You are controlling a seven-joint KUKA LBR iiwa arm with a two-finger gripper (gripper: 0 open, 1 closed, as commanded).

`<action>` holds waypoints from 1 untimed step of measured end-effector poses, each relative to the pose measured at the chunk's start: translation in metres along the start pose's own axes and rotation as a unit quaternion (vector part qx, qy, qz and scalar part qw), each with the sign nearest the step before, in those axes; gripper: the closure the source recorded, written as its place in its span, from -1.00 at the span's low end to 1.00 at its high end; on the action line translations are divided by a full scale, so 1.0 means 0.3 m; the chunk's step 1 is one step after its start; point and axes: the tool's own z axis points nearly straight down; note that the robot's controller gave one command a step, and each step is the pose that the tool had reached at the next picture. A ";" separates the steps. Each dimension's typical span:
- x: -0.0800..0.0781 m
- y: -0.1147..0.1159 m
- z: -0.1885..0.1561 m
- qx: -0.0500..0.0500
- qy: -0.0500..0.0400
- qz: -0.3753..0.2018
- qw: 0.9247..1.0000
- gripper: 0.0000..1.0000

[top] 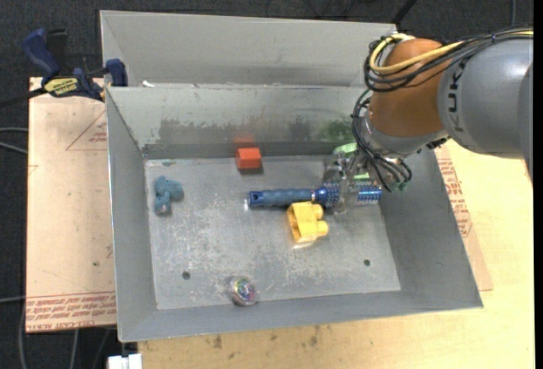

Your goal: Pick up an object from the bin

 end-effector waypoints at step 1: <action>-0.010 -0.002 -0.320 0.001 -0.004 0.013 1.000 1.00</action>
Offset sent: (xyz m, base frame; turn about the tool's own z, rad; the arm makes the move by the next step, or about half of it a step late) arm 0.0009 -0.0005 0.0915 0.0265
